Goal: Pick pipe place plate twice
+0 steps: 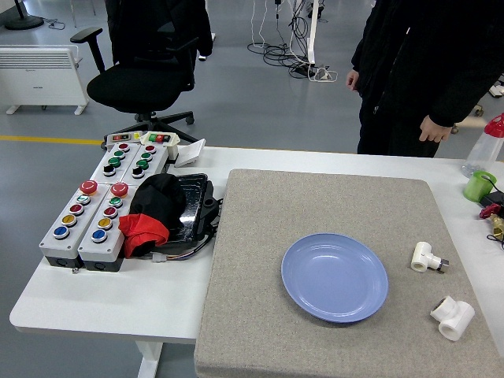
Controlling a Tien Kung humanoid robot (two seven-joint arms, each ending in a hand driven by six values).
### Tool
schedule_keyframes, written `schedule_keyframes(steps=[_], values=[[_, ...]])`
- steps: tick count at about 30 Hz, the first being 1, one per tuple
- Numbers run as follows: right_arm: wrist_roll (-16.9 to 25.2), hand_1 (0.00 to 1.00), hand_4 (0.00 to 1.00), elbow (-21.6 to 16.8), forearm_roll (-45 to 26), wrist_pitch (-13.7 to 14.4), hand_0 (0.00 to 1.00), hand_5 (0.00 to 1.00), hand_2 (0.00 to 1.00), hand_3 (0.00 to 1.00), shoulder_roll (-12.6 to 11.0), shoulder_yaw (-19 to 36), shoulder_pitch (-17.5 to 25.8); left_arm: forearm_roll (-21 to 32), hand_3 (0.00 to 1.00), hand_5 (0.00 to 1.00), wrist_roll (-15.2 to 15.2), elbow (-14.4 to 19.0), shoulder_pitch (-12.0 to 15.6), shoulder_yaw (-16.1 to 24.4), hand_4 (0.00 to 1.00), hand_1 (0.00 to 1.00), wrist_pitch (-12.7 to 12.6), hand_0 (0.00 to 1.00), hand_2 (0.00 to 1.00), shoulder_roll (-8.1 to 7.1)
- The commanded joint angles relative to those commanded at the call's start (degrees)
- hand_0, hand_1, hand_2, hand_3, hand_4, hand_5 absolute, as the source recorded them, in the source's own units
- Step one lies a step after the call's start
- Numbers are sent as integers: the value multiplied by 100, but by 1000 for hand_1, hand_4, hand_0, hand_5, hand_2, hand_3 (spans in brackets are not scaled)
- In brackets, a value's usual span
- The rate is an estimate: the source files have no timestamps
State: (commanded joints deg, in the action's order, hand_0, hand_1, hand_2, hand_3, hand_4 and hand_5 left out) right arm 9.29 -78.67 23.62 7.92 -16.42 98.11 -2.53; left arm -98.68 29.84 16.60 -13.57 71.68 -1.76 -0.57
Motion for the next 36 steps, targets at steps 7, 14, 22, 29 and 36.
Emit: schedule_keyframes(steps=[7, 14, 22, 29, 36], values=[[-14, 820, 572, 1, -7, -9, 873, 636, 871, 771, -2, 19, -7, -26, 574, 998, -6, -3, -12, 20, 403, 624, -2, 651, 637, 8], [-39, 821, 573, 1, 14, -18, 875, 638, 873, 769, -3, 38, -14, -63, 574, 998, -18, -9, -25, 53, 403, 625, -10, 651, 638, 9], [-402, 865, 742, -81, 535, -154, 921, 627, 939, 839, -111, 1, 49, -56, 574, 998, -10, -4, -36, 34, 403, 624, 3, 652, 637, 8], [-847, 949, 940, -830, 2248, 149, 998, 555, 998, 998, -529, -658, 450, 11, 574, 998, -31, -17, -68, 7, 403, 625, -20, 652, 637, -4], [-1494, 965, 938, -1378, 3924, -189, 998, 496, 998, 998, -869, -1543, 563, 22, 575, 998, -21, -15, -97, 7, 403, 625, -22, 652, 637, -6]])
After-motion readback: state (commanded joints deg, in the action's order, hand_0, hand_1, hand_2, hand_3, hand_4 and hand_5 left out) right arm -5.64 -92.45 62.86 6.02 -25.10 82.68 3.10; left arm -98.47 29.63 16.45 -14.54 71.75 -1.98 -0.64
